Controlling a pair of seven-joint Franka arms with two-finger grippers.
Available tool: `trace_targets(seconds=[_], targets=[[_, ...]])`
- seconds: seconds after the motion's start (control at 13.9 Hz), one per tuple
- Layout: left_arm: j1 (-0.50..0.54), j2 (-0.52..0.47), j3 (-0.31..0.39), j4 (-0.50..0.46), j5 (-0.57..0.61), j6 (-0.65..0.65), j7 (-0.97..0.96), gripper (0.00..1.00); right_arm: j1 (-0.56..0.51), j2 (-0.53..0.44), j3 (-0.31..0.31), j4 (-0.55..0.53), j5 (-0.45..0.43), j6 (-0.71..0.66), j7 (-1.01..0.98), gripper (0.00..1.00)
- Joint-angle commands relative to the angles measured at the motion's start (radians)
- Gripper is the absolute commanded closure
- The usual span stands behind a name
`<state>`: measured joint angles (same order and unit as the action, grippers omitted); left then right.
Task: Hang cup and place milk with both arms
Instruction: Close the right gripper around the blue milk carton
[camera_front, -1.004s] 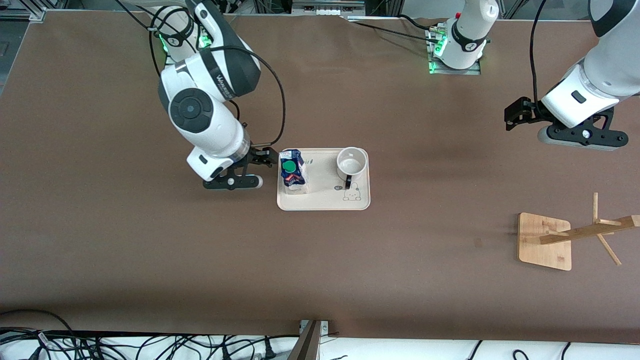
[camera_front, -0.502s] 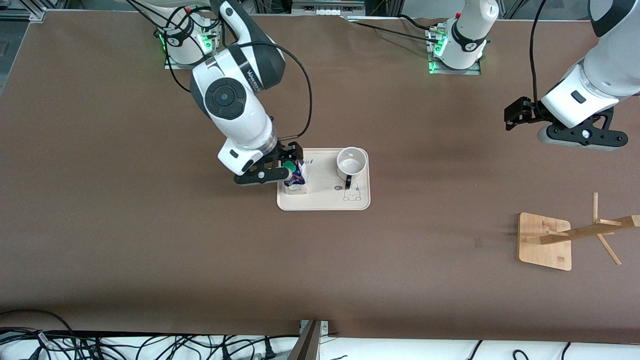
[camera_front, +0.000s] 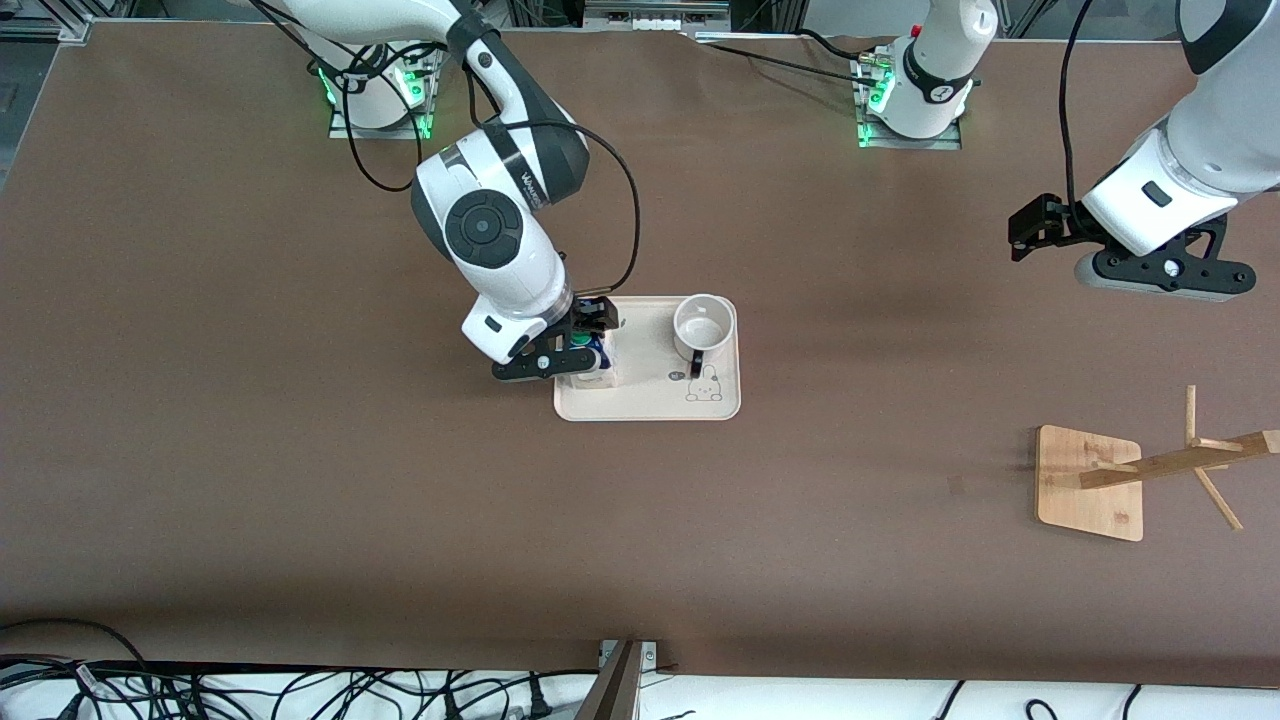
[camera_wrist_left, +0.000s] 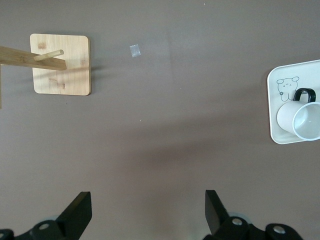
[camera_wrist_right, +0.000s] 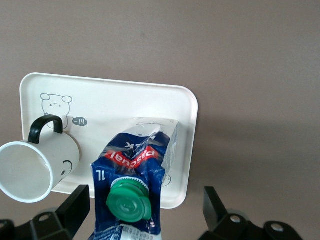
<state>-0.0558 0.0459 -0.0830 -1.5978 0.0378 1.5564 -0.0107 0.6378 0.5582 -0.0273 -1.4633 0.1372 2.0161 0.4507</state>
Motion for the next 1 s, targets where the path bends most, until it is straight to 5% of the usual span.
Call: trace_targets(seconds=[0.0,0.93], targets=[[-0.001,0.015,-0.006,0.036,0.011,-0.027,-0.003,0.00,0.011,0.002,-0.011,0.009,0.024,-0.003,-0.017,0.00],[-0.001,0.015,-0.009,0.036,0.011,-0.039,-0.003,0.00,0.062,0.043,-0.010,-0.006,0.025,0.098,-0.017,0.00]])
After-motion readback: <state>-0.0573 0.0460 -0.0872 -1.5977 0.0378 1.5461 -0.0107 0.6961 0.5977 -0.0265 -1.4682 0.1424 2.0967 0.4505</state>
